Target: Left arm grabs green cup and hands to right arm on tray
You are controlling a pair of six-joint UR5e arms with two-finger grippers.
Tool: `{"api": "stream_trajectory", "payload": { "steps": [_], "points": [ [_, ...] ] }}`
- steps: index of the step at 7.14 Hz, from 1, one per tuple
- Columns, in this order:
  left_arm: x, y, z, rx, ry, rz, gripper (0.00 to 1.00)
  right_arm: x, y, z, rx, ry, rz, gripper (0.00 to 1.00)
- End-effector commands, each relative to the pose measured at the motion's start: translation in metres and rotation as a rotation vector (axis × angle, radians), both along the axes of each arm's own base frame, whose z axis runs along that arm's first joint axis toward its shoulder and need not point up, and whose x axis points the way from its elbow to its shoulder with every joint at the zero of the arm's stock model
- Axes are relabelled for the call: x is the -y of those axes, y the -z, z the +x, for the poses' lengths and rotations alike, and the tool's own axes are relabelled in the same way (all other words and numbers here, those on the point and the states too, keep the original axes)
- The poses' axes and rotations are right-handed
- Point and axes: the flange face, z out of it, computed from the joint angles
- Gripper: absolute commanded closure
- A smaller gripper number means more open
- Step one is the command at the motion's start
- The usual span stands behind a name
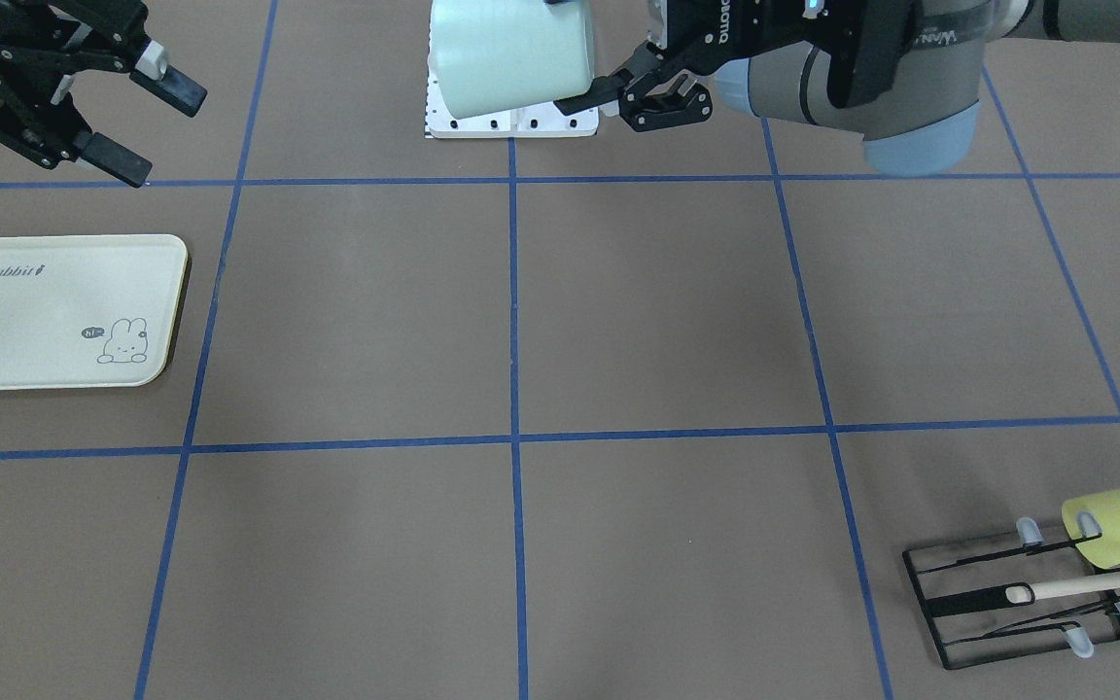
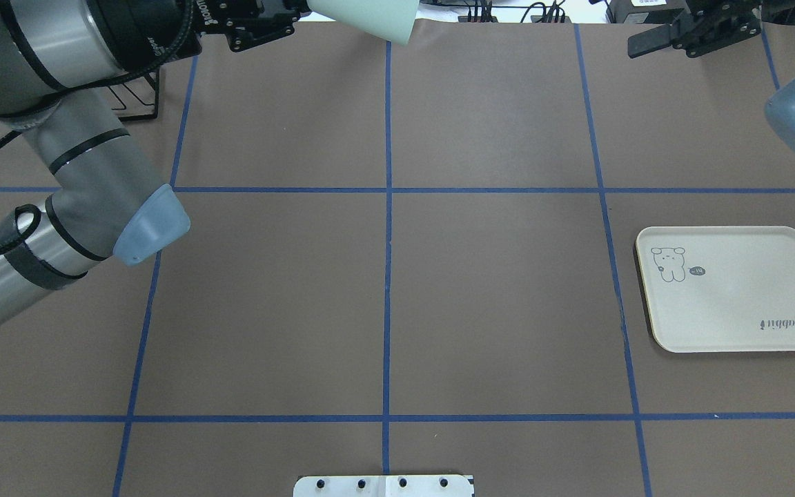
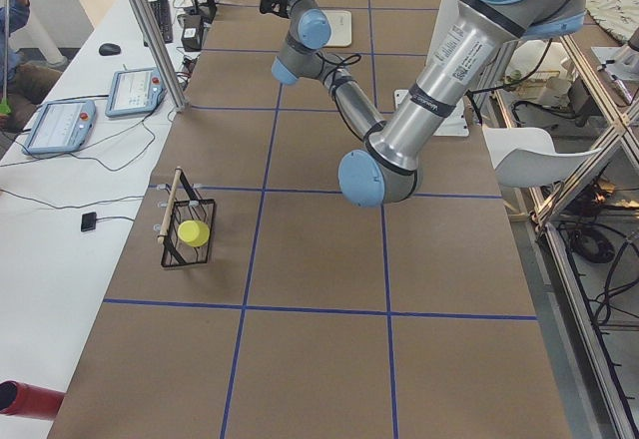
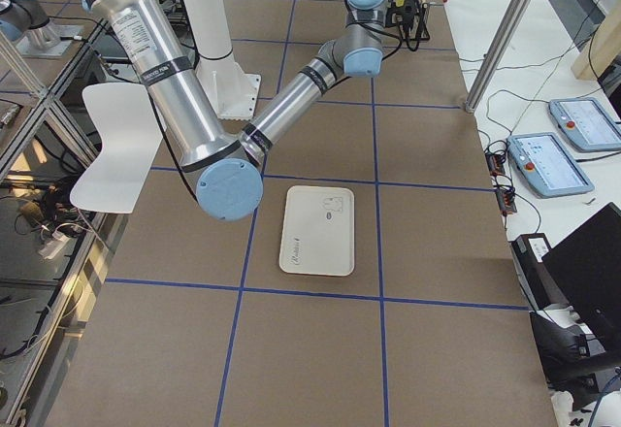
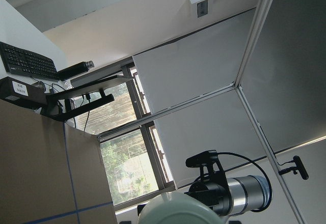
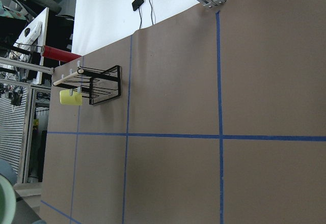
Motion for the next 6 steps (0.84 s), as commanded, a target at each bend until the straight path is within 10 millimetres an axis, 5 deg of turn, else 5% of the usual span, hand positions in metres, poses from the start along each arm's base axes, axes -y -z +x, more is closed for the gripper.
{"api": "stream_trajectory", "payload": {
  "steps": [1,4,6],
  "points": [
    [-0.001,-0.001,0.001,-0.006,-0.010,-0.009,1.00,-0.005,0.035,0.006,0.083,-0.075,0.026,0.01],
    [-0.002,-0.008,0.007,0.004,-0.019,-0.018,1.00,-0.026,0.051,-0.007,0.310,-0.201,0.157,0.01],
    [-0.002,-0.008,0.008,0.003,-0.024,-0.020,1.00,-0.045,0.053,-0.025,0.479,-0.169,0.083,0.01]
  ]
}}
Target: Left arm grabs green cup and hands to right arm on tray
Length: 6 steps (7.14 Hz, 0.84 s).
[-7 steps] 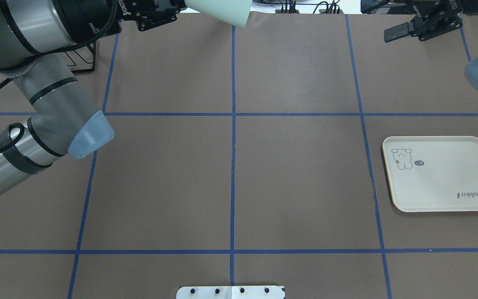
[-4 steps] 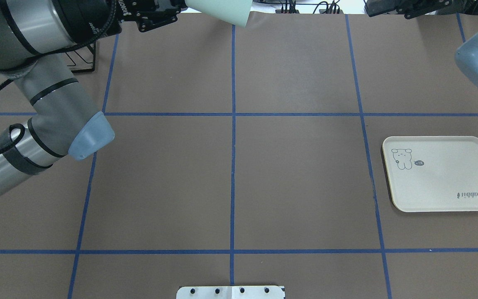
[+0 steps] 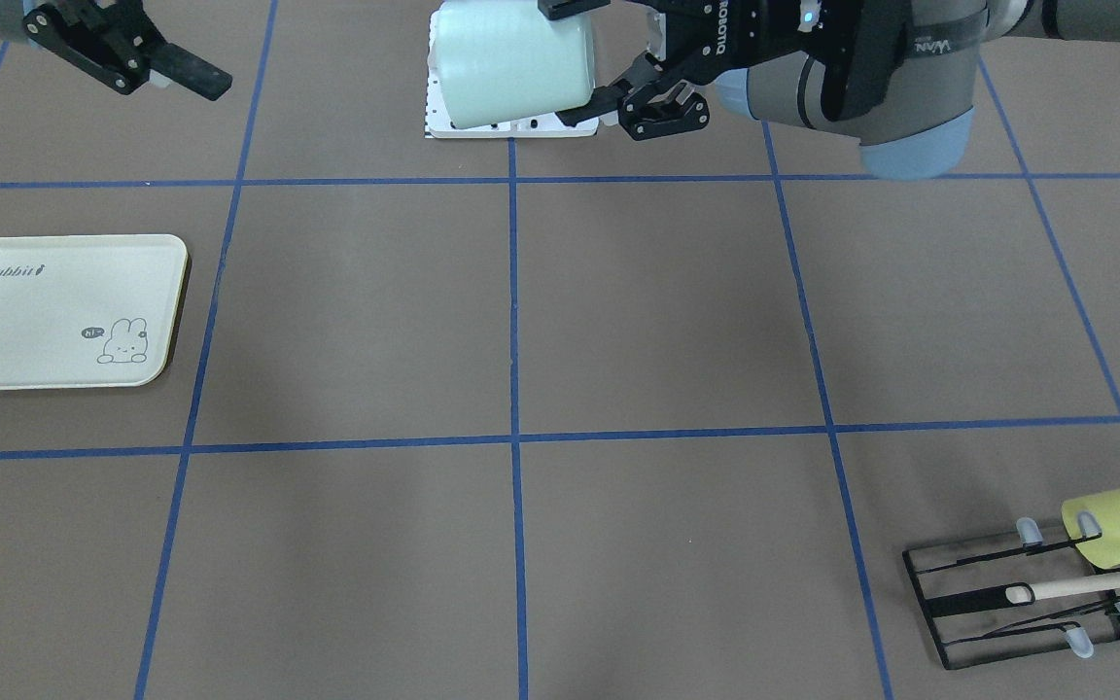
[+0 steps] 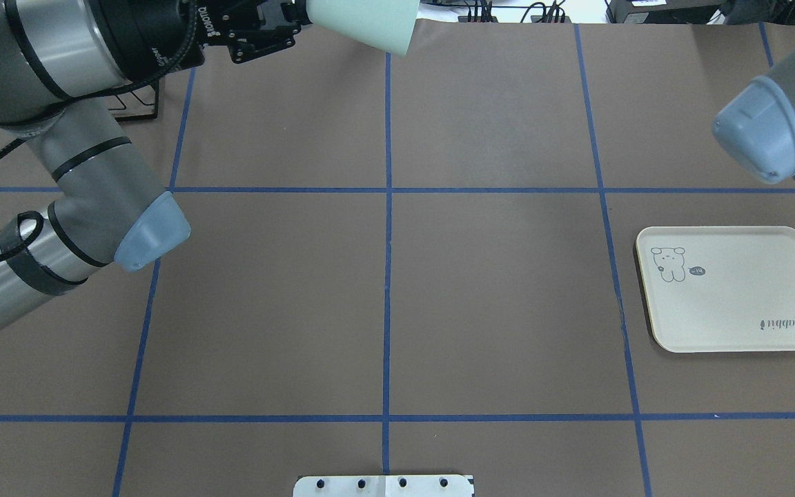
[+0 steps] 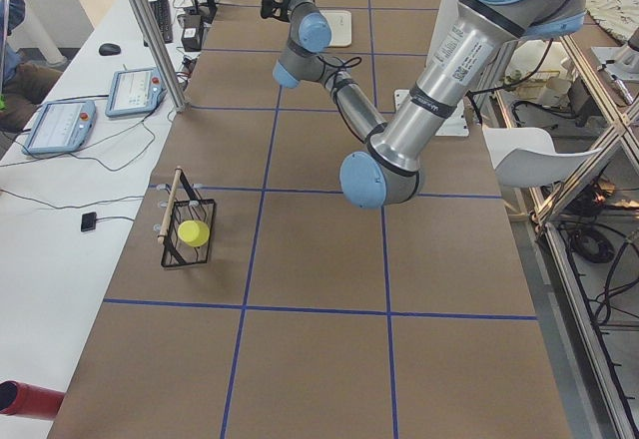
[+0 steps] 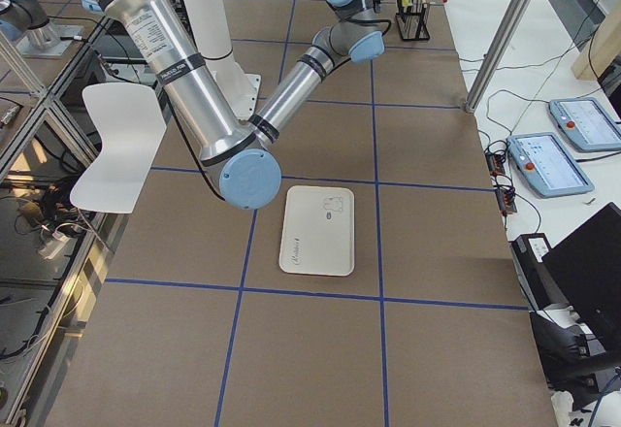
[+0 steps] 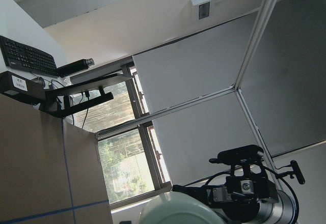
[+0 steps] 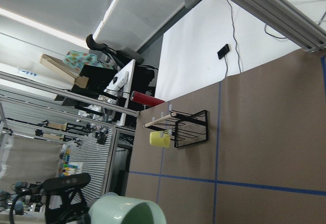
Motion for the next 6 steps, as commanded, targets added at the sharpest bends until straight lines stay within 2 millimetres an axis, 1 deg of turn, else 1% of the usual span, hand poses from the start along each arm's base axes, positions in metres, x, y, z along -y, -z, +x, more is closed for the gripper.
{"api": "stream_trajectory", "payload": {
  "steps": [1,3,5,6],
  "points": [
    [-0.003,0.001,0.000,-0.014,-0.021,-0.014,1.00,-0.012,0.003,-0.011,0.148,0.065,-0.092,0.01],
    [-0.009,0.006,-0.005,-0.084,-0.079,-0.028,1.00,-0.021,0.003,-0.020,0.256,0.110,-0.146,0.04],
    [-0.013,0.019,-0.003,-0.120,-0.125,-0.048,1.00,-0.028,0.006,-0.038,0.328,0.099,-0.152,0.04],
    [-0.014,0.018,0.001,-0.117,-0.133,-0.052,1.00,-0.032,0.006,-0.041,0.337,0.105,-0.139,0.04]
  ]
}}
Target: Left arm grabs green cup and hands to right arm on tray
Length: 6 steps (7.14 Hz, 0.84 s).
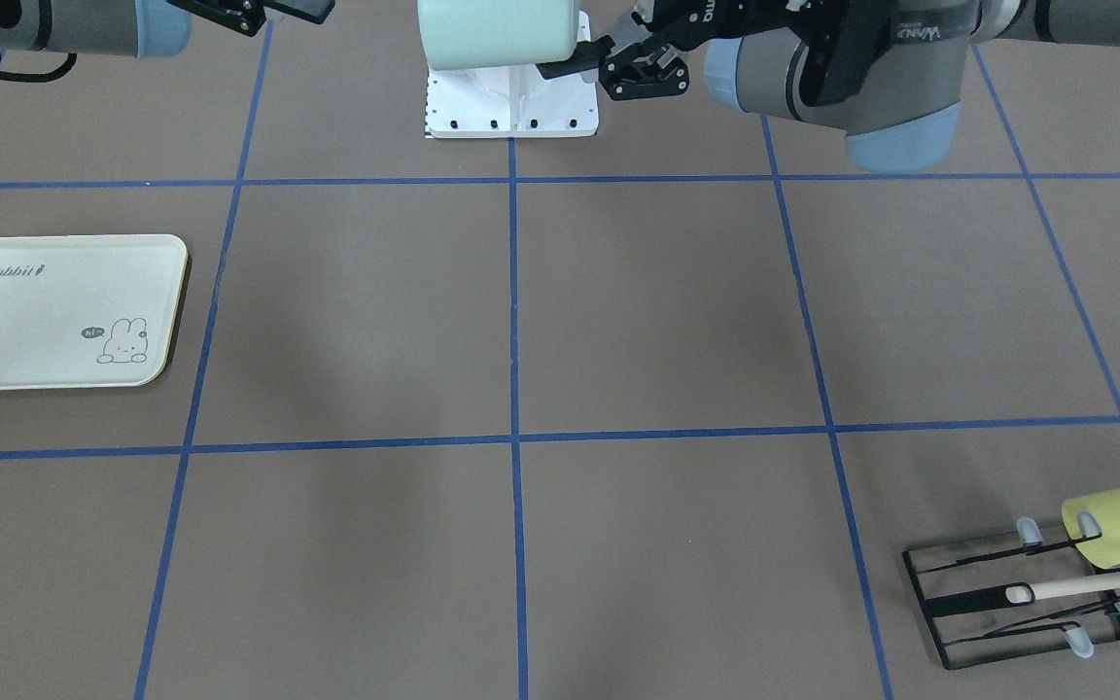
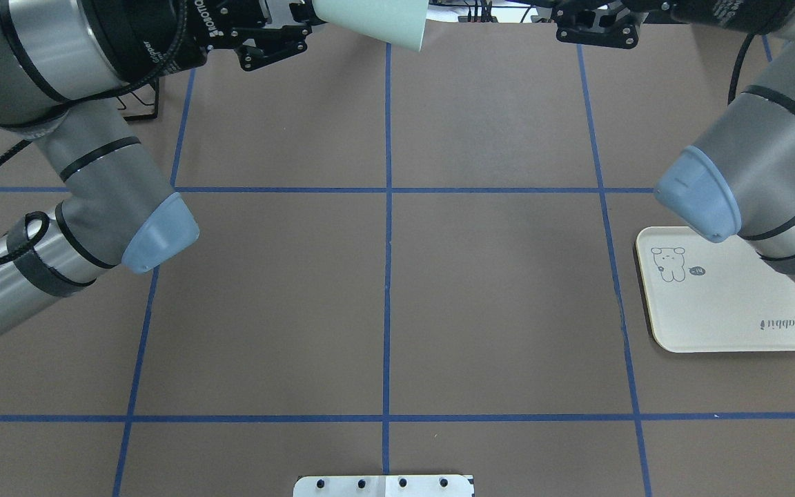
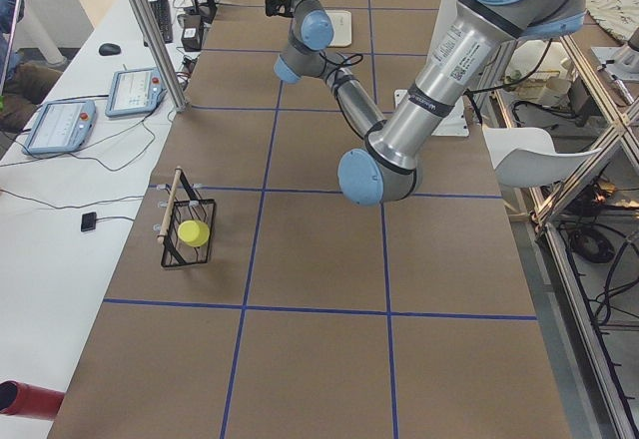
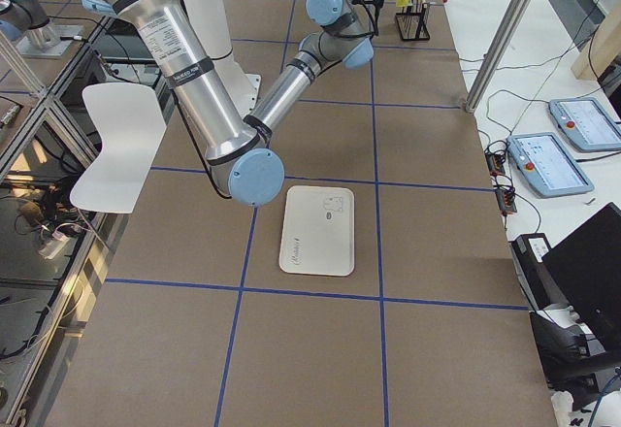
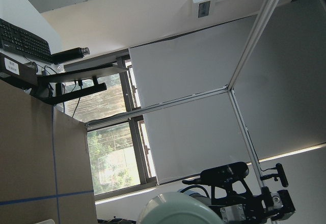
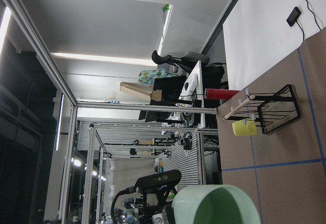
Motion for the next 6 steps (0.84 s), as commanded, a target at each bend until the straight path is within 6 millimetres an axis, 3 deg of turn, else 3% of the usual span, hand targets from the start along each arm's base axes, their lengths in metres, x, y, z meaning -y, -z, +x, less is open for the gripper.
{"api": "stream_trajectory", "payload": {
  "steps": [1,6],
  "points": [
    [-0.0015,0.0014,0.0050,-0.004,-0.017,-0.007,1.00,-0.0039,0.0003,-0.0073,0.023,-0.004,0.010,0.04],
    [-0.0035,0.0018,0.0090,-0.003,-0.024,-0.006,1.00,-0.0123,0.0033,-0.0146,-0.029,0.043,0.069,0.04]
  ]
}}
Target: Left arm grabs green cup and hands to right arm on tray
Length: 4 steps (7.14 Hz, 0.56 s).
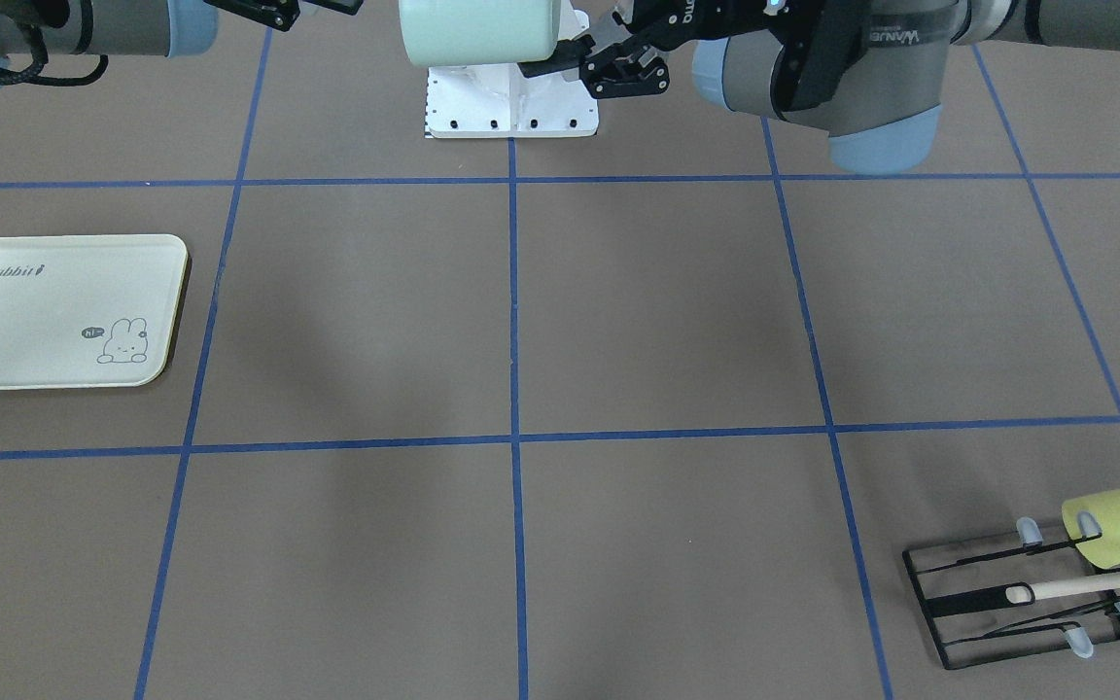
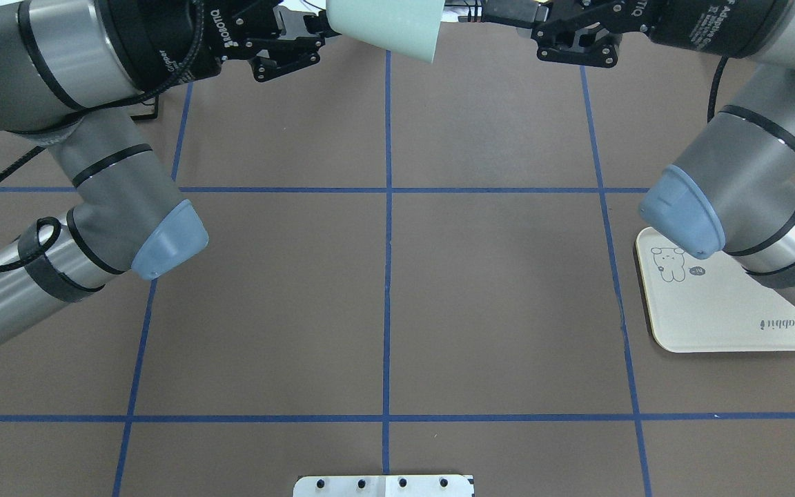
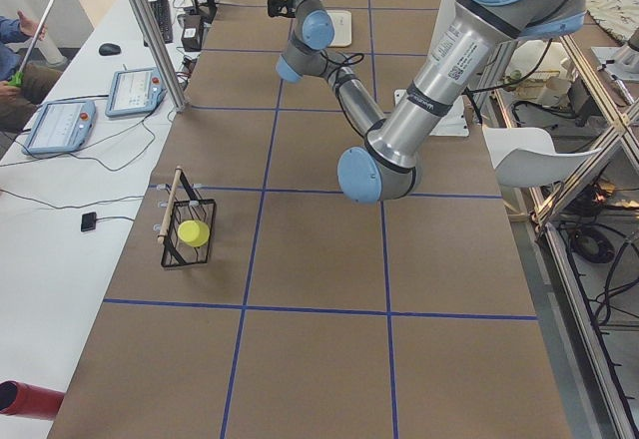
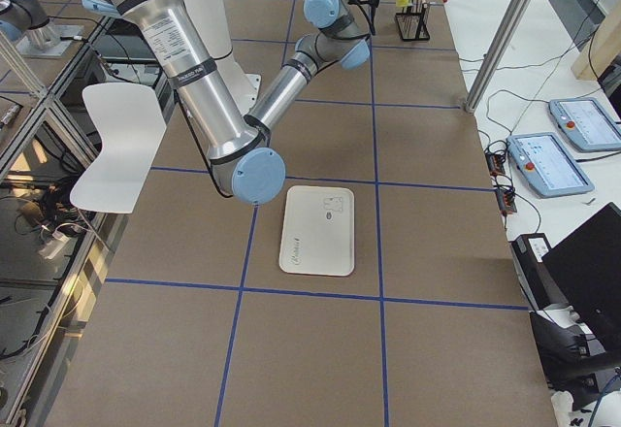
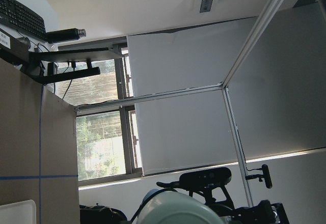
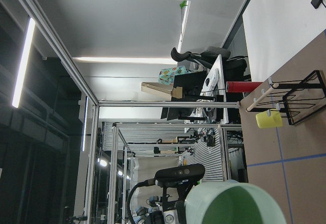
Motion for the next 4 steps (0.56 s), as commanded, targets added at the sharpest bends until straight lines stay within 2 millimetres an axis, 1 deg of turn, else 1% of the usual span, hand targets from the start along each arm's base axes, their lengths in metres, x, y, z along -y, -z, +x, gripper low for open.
{"api": "stream_trajectory", "payload": {
  "steps": [1,3,4],
  "points": [
    [-0.005,0.001,0.004,-0.002,-0.011,0.003,1.00,-0.004,0.003,-0.003,-0.020,0.030,0.026,0.04],
    [-0.009,0.004,0.005,-0.009,-0.020,0.008,1.00,-0.007,0.004,-0.006,-0.021,0.031,0.043,0.04],
    [-0.015,0.012,0.011,-0.021,-0.036,0.020,1.00,-0.009,0.004,-0.007,-0.015,0.030,0.054,0.04]
  ]
}}
